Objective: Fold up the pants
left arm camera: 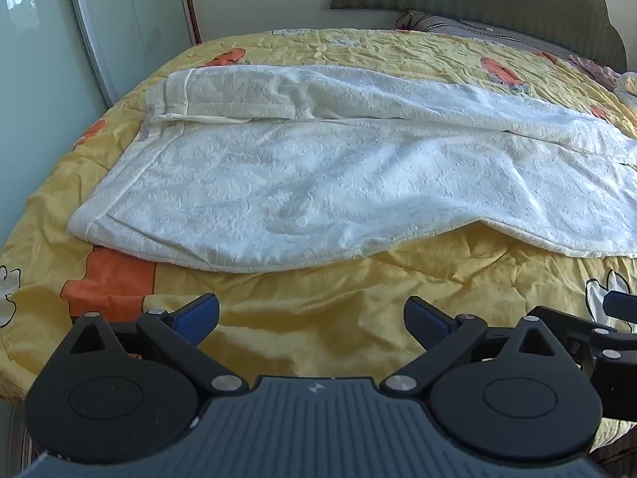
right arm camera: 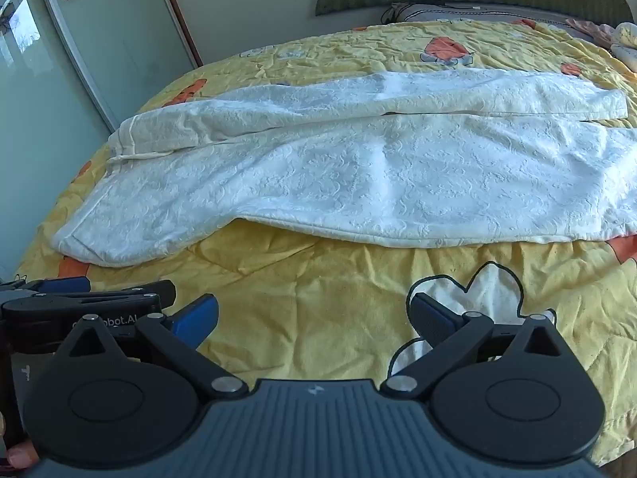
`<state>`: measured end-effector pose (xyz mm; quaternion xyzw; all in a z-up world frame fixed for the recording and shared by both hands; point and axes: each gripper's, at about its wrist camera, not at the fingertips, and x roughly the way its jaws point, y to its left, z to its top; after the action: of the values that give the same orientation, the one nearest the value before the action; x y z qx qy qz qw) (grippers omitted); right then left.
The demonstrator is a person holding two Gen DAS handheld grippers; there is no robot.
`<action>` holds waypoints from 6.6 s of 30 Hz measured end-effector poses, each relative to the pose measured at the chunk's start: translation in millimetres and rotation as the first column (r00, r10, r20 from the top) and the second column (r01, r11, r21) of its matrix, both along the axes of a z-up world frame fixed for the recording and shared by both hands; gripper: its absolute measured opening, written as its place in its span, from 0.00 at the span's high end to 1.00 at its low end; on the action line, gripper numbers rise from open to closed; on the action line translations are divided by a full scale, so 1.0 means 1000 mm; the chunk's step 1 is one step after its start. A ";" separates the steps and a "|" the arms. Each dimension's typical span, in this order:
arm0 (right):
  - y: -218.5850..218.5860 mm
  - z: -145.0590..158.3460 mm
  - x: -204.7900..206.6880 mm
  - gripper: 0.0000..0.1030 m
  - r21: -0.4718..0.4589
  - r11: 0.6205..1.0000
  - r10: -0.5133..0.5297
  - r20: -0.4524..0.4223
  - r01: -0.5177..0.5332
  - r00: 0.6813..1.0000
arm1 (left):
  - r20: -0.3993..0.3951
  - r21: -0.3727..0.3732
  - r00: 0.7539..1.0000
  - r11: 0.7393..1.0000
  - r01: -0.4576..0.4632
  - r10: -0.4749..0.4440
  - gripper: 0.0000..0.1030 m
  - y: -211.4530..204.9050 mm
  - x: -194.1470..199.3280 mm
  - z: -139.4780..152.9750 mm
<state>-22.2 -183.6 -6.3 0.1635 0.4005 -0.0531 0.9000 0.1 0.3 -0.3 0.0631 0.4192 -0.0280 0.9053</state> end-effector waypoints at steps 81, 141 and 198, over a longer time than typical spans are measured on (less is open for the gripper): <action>0.003 -0.004 0.000 0.00 0.040 0.998 0.045 0.007 -0.045 0.999 | -0.052 0.024 0.998 0.999 -0.033 0.035 0.02 -0.002 0.003 -0.015; -0.056 0.000 0.407 0.01 0.099 0.849 0.499 0.174 -0.519 0.849 | 0.018 0.012 0.988 0.988 -0.153 0.153 0.03 0.061 0.098 0.006; 0.043 -0.005 0.088 0.42 -0.857 0.004 0.933 -0.182 -0.515 0.310 | -0.094 -0.495 0.835 0.702 -0.512 0.542 0.79 0.200 0.115 0.001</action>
<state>65.8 -140.2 -11.3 -0.5033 0.1255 0.3064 0.7982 115.1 200.2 0.5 -0.2953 0.3708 0.1260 0.8715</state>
